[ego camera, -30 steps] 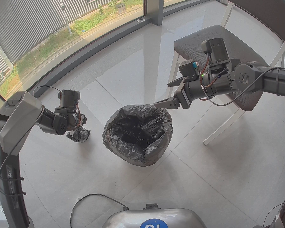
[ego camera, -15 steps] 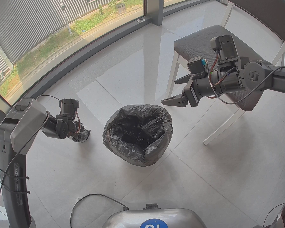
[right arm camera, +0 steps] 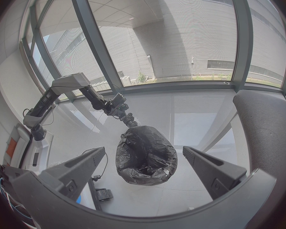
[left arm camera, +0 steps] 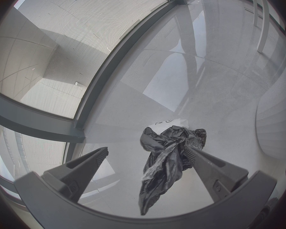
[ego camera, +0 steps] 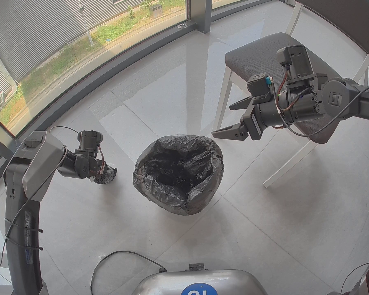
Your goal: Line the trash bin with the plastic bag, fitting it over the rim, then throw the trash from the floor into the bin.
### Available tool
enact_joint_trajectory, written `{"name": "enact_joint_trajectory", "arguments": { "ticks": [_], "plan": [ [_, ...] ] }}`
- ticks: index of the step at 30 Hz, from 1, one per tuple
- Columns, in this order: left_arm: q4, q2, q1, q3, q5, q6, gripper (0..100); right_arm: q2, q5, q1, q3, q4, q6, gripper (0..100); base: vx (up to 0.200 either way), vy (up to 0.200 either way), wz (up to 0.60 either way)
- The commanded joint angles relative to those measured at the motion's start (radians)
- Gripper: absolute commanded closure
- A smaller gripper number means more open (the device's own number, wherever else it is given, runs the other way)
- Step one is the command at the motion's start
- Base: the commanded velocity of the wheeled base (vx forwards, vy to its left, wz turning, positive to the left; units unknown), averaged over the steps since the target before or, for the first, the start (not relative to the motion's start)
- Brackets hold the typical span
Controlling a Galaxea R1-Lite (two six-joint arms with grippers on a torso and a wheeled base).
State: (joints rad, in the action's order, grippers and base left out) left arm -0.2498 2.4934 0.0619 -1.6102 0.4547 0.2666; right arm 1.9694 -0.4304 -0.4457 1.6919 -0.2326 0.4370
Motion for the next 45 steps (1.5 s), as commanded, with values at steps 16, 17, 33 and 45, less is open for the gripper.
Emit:
{"name": "enact_joint_trajectory", "arguments": {
  "ticks": [16,17,33,45],
  "plan": [
    [0.061,0.113,-0.005,-0.117,-0.047,-0.012,100,-0.037,-0.001,-0.001,-0.032,-0.002,0.005,0,0.000,0.000,0.00],
    [0.061,0.113,-0.004,-0.117,-0.048,-0.018,100,-0.037,-0.001,-0.001,-0.034,-0.004,0.005,0,0.000,0.000,0.00],
    [0.060,0.051,0.039,-0.106,-0.039,-0.092,100,-0.052,-0.001,0.001,-0.049,-0.004,0.006,0,0.000,0.000,0.00],
    [0.083,-0.294,0.194,0.032,-0.025,-0.099,100,-0.044,-0.001,0.038,-0.080,-0.004,0.002,0,0.000,0.000,0.00]
  ]
}}
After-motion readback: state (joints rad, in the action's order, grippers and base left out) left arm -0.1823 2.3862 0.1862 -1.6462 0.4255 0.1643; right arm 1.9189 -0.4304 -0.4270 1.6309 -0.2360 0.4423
